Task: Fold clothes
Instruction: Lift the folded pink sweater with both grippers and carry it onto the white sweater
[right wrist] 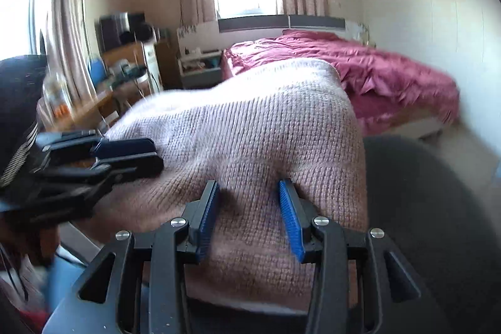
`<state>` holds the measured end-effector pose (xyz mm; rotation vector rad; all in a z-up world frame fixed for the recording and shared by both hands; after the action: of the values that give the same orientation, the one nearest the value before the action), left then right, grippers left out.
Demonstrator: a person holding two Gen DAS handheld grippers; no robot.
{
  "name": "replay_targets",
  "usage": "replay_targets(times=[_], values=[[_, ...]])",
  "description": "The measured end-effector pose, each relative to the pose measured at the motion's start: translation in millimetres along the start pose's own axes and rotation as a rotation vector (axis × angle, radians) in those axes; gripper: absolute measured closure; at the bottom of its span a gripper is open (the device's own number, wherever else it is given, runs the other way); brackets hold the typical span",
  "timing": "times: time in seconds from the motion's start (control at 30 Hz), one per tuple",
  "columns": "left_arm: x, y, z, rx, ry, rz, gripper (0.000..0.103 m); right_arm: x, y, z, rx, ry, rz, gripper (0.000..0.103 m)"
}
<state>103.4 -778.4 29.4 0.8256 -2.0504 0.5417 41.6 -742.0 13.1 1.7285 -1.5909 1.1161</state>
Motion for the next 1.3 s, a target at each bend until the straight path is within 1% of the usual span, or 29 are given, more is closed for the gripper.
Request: replay_targets(times=[0.1, 0.17, 0.23, 0.3, 0.33, 0.37, 0.4, 0.43, 0.47, 0.5, 0.53, 0.6, 0.7, 0.8, 0.93, 0.97, 1.03, 1.07, 1.1, 1.17, 1.2, 1.23, 1.27, 1.3], values=[[-15, -15, -1, -0.043, 0.014, -0.048, 0.077, -2, -1, -1, 0.008, -0.007, -0.009, 0.061], [-14, -23, -9, -0.1, 0.02, -0.101, 0.078, -2, -1, -3, 0.013, -0.011, -0.014, 0.061], [-3, -32, -22, -0.128, 0.046, -0.163, 0.078, 6, 0, -10, -0.002, 0.007, 0.005, 0.061], [12, -42, -37, -0.138, 0.087, -0.218, 0.078, 19, 4, -27, 0.008, 0.094, 0.034, 0.061], [22, -44, -41, -0.135, 0.117, -0.233, 0.078, 28, 8, -34, -0.012, 0.133, 0.041, 0.061], [33, -43, -41, -0.125, 0.134, -0.225, 0.078, 36, 11, -40, -0.033, 0.169, 0.047, 0.061], [42, -39, -37, -0.106, 0.138, -0.194, 0.077, 42, 12, -40, -0.05, 0.174, 0.038, 0.061], [52, -36, -32, -0.087, 0.141, -0.164, 0.078, 52, 15, -34, -0.073, 0.165, 0.026, 0.061], [55, -34, -26, -0.074, 0.136, -0.145, 0.077, 58, 17, -28, -0.074, 0.151, 0.022, 0.061], [51, -35, -18, -0.067, 0.122, -0.137, 0.077, 64, 17, -21, -0.068, 0.135, 0.018, 0.061], [46, -36, -10, -0.06, 0.108, -0.13, 0.077, 70, 18, -9, -0.057, 0.109, 0.005, 0.061], [38, -38, 6, -0.047, 0.079, -0.115, 0.077, 78, 19, 14, -0.063, 0.051, -0.028, 0.061], [25, -41, 29, -0.027, 0.036, -0.093, 0.077, 74, 28, 48, -0.113, -0.076, -0.038, 0.062], [14, -43, 49, -0.009, 0.004, -0.074, 0.077, 65, 37, 54, -0.117, -0.055, 0.004, 0.062], [15, -39, 49, 0.005, 0.03, -0.051, 0.077, 53, 49, 61, -0.122, -0.026, 0.059, 0.062], [17, -39, 48, 0.002, 0.03, -0.042, 0.077, 53, 49, 59, -0.121, -0.02, 0.059, 0.062], [21, -42, 42, -0.014, 0.021, -0.046, 0.077, 56, 48, 49, -0.092, 0.003, 0.051, 0.061], [24, -47, 35, -0.02, 0.016, -0.068, 0.077, 57, 44, 39, -0.077, 0.021, 0.048, 0.061], [26, -52, 28, -0.011, 0.019, -0.098, 0.077, 57, 41, 21, -0.07, 0.06, 0.052, 0.061], [26, -62, 2, 0.027, 0.079, -0.187, 0.077, 52, 33, -10, -0.071, 0.127, 0.058, 0.061], [25, -65, -12, 0.029, 0.116, -0.227, 0.077, 47, 28, -24, -0.071, 0.153, 0.05, 0.061], [23, -62, -23, 0.017, 0.145, -0.237, 0.076, 40, 21, -35, -0.068, 0.156, 0.033, 0.061], [22, -55, -31, 0.011, 0.167, -0.223, 0.075, 33, 14, -45, -0.066, 0.156, 0.015, 0.061], [20, -49, -39, 0.004, 0.188, -0.21, 0.074, 25, 7, -47, -0.076, 0.129, -0.004, 0.061]])
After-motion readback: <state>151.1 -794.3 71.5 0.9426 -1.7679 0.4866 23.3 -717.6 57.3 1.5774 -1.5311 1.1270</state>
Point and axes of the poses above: each gripper's, at about its wrist camera, not at the fingertips, and z roughly the way its jaws point, y to its right, x to its top, the point moved 2 cm from there along z, roughly the way its jaws point, and after that the axes turned 11 degrees about x, right-handed, at the moved point
